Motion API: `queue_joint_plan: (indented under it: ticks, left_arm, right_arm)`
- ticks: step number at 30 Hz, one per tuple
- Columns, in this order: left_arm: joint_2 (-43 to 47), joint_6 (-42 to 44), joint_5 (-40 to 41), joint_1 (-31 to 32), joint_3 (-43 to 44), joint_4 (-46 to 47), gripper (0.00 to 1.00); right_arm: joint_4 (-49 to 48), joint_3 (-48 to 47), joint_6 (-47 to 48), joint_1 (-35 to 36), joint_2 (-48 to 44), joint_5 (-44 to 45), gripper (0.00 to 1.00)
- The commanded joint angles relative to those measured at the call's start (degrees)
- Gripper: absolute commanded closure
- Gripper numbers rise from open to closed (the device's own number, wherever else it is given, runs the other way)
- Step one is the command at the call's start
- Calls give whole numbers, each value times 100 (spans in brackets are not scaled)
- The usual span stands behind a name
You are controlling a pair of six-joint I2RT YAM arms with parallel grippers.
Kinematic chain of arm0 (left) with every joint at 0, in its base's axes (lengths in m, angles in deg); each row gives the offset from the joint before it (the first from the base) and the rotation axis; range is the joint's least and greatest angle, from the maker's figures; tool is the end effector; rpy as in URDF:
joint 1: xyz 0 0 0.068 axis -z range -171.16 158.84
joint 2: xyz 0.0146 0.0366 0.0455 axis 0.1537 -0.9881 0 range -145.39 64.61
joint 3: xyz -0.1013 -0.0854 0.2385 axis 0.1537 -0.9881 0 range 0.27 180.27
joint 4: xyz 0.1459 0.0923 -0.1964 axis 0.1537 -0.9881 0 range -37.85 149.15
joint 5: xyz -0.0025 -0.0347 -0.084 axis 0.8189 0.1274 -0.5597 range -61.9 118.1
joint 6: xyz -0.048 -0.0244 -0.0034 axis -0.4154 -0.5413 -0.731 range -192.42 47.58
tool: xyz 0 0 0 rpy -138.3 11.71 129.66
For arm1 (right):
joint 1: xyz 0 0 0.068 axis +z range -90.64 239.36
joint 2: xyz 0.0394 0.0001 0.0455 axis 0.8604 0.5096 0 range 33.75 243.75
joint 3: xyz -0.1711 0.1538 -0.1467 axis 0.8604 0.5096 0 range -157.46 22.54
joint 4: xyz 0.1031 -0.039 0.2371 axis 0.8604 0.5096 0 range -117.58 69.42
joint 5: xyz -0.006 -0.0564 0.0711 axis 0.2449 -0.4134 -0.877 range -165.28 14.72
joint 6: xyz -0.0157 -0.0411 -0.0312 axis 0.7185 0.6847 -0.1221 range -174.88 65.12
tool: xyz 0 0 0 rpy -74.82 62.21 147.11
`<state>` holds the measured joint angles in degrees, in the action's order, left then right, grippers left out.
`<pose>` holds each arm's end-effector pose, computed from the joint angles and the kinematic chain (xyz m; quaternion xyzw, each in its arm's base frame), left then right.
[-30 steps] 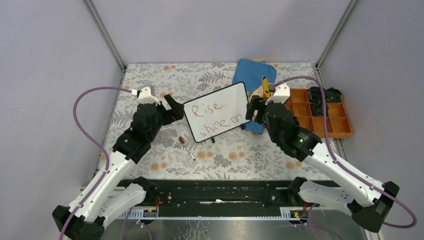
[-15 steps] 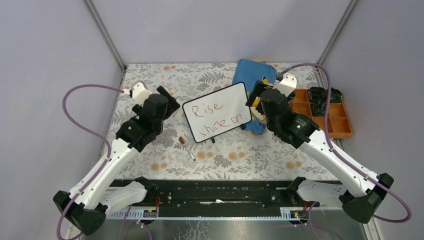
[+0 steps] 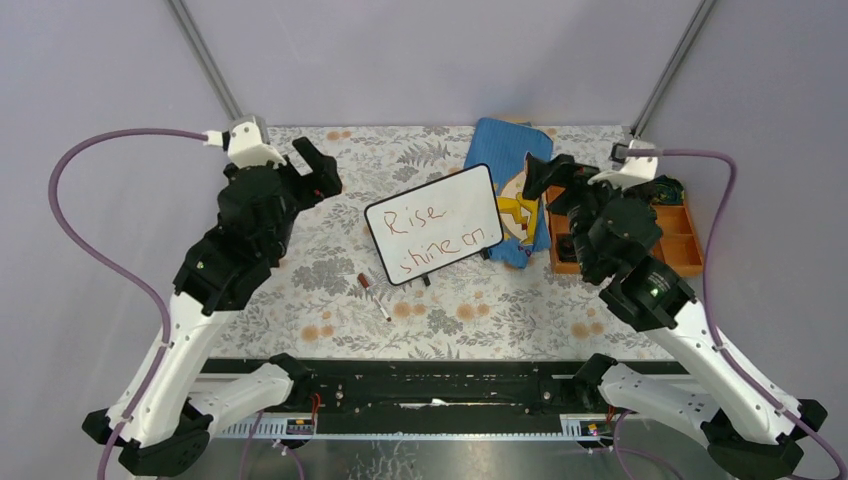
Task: Write a sentence on the whiteboard
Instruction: Reset both arms
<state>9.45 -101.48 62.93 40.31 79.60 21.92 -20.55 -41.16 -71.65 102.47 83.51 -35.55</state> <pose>0.1546 -0.0707 0.4620 -0.1705 0.7508 -0.0968 0.6307 0.1422 0.1019 0.4445 0.1056 0.6653 0.1561 0.7224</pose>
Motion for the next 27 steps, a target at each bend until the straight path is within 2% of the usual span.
queue_joint_plan:
  ticks: [1, 4, 7, 10, 12, 15, 17, 22, 27]
  left_arm:
    - [-83, 1261, -1368, 18, 880, 747, 1]
    - [-212, 1452, -1745, 24, 1434, 796, 1]
    - [-319, 1442, -1742, 27, 1738, 814, 1]
    - [-340, 1330, -1679, 27, 1732, 813, 1]
    - [-281, 1249, -1684, 24, 1599, 870, 1]
    - [-142, 1190, -1623, 27, 1357, 999, 1]
    - [-60, 1144, -1489, 22, 1222, 1067, 1]
    - [3, 1133, -1519, 27, 1060, 1128, 1]
    - [31, 1088, -1623, 26, 977, 1183, 1]
  right_arm:
    - [-780, -1177, 891, -19, 322, 214, 0]
    - [-806, -1751, 1456, 6, 566, 599, 0]
    - [-1021, -1804, 1810, 66, 638, 1098, 0]
    - [-907, -1648, 1722, 71, 662, 1362, 0]
    - [-941, -1265, 1421, 66, 455, 917, 0]
    - [-1231, -493, 1168, 66, -95, -363, 0]
    - [-1178, -213, 1030, 66, -299, -916, 0]
    - [-887, 42, 898, 70, -561, -1242, 0]
    - [-1210, 531, 871, 66, -927, -1155, 0]
